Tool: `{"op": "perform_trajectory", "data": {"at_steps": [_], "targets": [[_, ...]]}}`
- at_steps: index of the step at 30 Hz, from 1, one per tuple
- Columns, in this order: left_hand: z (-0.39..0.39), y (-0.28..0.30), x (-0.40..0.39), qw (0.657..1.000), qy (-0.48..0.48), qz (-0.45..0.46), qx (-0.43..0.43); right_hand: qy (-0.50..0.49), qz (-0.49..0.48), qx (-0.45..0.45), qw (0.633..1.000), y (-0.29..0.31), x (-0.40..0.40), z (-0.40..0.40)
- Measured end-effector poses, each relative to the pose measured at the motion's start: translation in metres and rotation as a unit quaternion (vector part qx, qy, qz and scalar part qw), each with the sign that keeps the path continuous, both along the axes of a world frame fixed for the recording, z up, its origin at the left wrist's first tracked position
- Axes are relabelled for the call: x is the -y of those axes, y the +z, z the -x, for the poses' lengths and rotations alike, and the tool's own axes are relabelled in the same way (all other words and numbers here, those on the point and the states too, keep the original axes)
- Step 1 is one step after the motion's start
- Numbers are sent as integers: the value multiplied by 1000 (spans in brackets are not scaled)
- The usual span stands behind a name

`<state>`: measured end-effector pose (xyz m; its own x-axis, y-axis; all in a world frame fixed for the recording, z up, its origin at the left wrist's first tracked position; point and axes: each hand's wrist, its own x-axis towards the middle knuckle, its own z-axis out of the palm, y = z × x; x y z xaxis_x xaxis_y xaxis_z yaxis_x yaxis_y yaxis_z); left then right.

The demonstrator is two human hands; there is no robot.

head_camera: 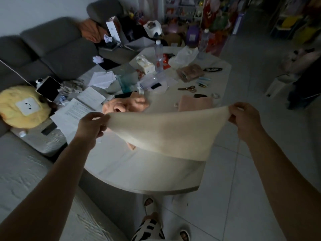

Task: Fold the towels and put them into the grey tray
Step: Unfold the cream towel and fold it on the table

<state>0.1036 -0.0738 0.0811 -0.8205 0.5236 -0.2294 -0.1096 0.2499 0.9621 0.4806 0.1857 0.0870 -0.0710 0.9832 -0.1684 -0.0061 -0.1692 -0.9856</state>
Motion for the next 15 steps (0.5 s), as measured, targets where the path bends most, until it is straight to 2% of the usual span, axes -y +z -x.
{"op": "perform_trajectory", "data": {"at_steps": [4, 6, 8, 10, 15], "targets": [[-4, 20, 4, 992, -26, -109, 50, 29, -41, -61, 997, 25, -2, -3], [-9, 16, 9, 984, -101, -102, 101, 99, -62, -12, 993, 15, 11, -2], [-19, -2, 17, 970, -172, -44, 168, 188, -38, 83, 978, -13, 32, 0], [-34, -32, 28, 950, -212, 33, 225, 206, -3, 131, 970, -43, 52, 0], [-67, -97, 65, 909, -263, 169, 275, 116, 36, 83, 989, -64, 68, -15]]}}
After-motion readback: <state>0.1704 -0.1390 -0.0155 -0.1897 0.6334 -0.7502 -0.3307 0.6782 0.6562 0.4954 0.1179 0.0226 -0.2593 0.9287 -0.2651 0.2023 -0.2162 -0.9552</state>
